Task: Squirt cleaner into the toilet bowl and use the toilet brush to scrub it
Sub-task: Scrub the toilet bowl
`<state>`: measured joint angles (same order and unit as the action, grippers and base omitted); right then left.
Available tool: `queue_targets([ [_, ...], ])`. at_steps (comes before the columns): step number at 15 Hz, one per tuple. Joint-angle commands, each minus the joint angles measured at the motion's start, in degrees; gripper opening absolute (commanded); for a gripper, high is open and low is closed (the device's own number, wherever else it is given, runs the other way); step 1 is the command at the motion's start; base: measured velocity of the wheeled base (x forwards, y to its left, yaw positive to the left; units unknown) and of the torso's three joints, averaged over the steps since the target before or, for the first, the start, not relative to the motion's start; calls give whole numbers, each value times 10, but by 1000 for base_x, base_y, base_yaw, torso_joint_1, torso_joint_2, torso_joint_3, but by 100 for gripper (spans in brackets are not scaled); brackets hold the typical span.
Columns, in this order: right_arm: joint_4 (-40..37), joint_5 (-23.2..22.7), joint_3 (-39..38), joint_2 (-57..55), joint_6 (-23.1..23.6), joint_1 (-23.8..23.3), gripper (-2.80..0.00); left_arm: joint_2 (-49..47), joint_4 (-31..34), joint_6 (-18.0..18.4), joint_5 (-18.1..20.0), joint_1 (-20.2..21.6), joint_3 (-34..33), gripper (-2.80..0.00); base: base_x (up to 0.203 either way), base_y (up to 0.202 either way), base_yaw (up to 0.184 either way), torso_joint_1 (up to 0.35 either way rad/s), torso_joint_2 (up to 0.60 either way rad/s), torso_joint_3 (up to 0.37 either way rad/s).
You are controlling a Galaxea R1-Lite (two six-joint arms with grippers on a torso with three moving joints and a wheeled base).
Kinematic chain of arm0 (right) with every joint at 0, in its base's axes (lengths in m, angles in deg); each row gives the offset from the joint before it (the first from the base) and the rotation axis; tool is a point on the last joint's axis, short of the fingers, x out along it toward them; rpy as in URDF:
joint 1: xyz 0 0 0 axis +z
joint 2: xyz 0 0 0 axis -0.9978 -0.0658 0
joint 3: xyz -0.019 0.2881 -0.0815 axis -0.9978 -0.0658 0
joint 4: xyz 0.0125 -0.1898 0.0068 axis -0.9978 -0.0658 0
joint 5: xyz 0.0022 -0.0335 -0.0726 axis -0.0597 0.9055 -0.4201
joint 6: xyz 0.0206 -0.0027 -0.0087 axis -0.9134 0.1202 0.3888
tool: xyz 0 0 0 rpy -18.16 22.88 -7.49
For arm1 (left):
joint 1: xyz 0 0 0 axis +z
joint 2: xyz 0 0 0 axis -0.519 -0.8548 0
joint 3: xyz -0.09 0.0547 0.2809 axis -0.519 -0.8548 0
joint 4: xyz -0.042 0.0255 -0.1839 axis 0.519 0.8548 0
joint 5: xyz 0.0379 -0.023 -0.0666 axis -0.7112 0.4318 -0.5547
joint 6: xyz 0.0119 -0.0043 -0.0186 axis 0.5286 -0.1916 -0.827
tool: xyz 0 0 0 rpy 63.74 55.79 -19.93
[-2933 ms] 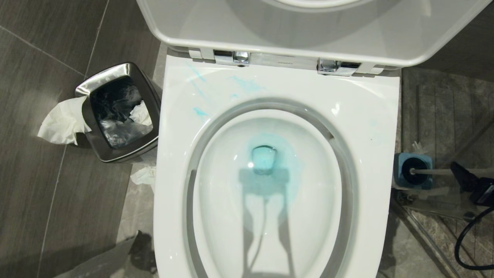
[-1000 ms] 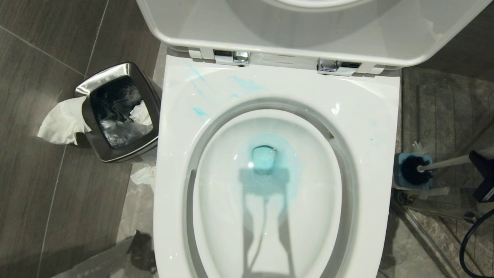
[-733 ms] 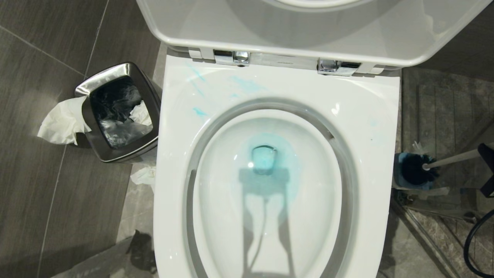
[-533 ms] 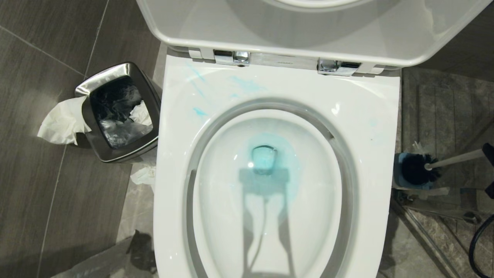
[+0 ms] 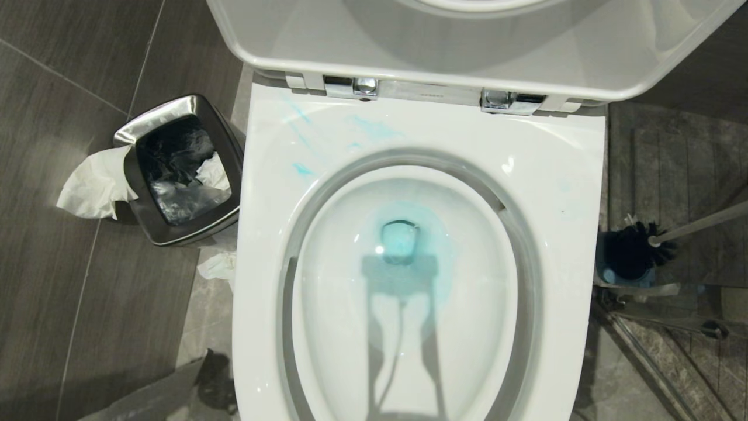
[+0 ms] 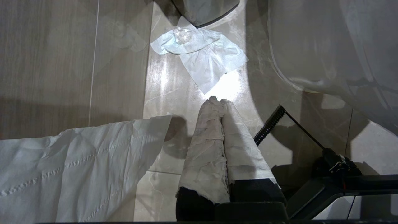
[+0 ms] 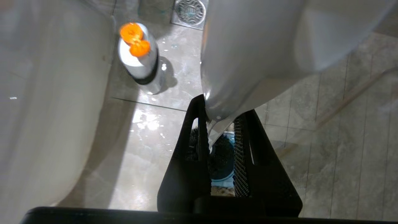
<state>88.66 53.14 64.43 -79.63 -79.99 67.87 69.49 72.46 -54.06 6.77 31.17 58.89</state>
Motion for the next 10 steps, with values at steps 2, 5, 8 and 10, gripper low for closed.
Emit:
queue_targets([
  [2, -19, -2, 23, 44, 0, 0, -280, 0, 0, 0, 0, 0, -1, -280, 0, 0, 0, 0, 0, 0],
  [5, -83, -1, 60, 70, -1, 0, -280, 0, 0, 0, 0, 0, -1, -280, 0, 0, 0, 0, 0, 0],
  [8, -190, 1, 145, 98, -18, -1, -280, 0, 0, 0, 0, 0, -1, -280, 0, 0, 0, 0, 0, 0],
  [10, -256, 16, 210, 106, -36, -1, -280, 0, 0, 0, 0, 0, -1, -280, 0, 0, 0, 0, 0, 0],
])
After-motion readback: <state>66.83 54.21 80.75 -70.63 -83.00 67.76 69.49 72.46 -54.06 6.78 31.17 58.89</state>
